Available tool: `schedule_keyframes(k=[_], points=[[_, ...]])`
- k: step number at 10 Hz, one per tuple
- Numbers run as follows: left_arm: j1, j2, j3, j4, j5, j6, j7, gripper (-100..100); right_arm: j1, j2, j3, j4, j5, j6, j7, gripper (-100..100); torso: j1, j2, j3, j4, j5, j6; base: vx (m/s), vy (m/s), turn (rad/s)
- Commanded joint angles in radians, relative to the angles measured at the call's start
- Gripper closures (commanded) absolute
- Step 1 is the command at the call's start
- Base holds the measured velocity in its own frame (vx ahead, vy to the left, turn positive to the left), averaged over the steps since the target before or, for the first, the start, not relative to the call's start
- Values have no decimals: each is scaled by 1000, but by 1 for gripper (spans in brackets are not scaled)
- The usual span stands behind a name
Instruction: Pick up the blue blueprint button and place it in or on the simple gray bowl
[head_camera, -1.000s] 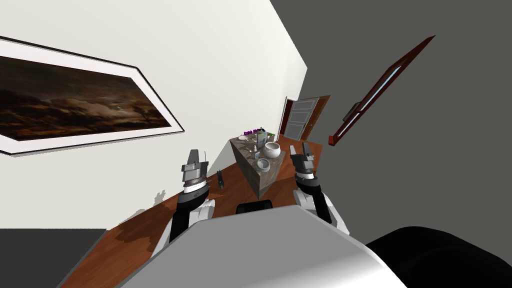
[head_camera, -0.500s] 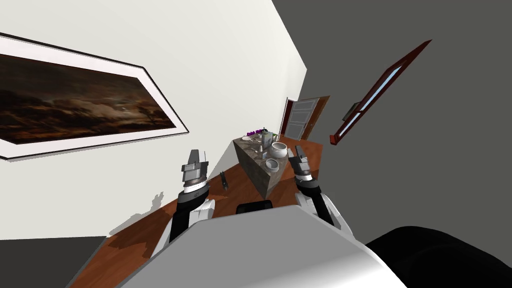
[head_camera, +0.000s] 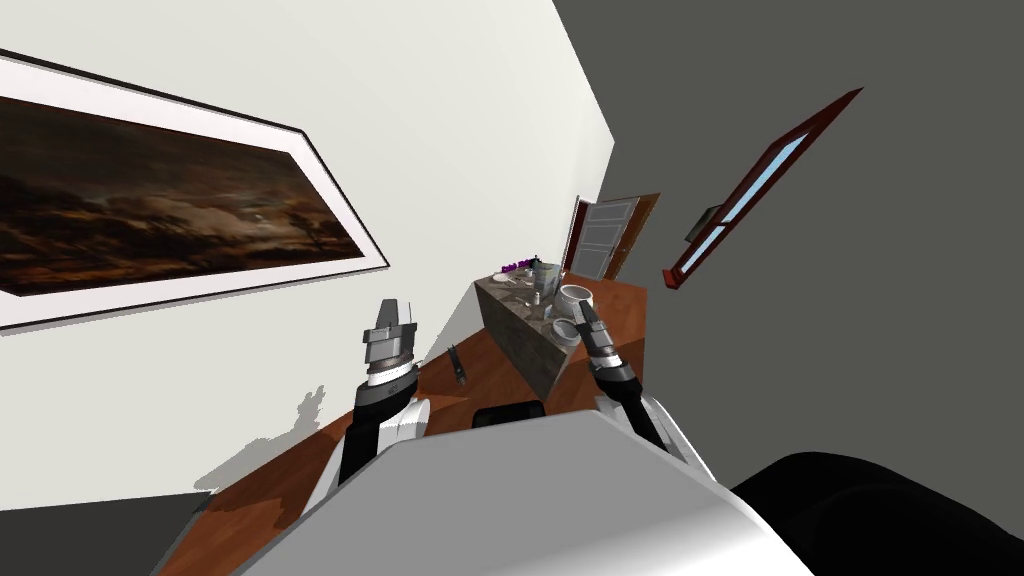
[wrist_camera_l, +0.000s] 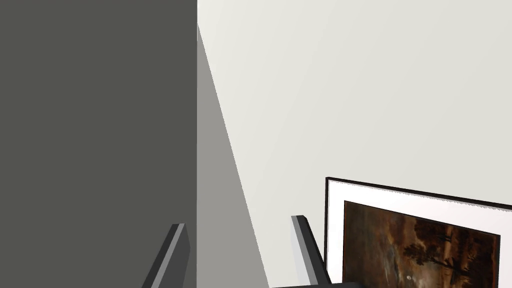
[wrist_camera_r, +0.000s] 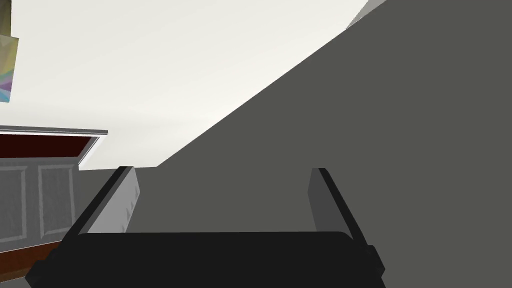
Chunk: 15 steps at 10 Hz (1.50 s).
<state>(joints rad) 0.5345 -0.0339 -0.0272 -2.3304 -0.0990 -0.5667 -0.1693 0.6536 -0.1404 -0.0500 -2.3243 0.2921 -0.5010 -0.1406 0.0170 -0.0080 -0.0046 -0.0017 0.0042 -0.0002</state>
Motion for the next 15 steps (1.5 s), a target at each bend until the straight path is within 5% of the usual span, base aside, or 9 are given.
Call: schedule_keyframes(k=[1,6,15], points=[[0,0,0,0,0,0,0,0,29,1,-7,4,41,34,-1,-100,0,0,0,0,0,0,85,237,-20],[0,0,0,0,0,0,0,0,121,-4,-51,43,157,155,10,-100,-1,-4,-3,-1,0,0,140,258,-17],[0,0,0,0,0,0,0,0,243,-21,-135,106,268,348,47,-100,-13,-2,-2,-1,-3,0,148,119,4]])
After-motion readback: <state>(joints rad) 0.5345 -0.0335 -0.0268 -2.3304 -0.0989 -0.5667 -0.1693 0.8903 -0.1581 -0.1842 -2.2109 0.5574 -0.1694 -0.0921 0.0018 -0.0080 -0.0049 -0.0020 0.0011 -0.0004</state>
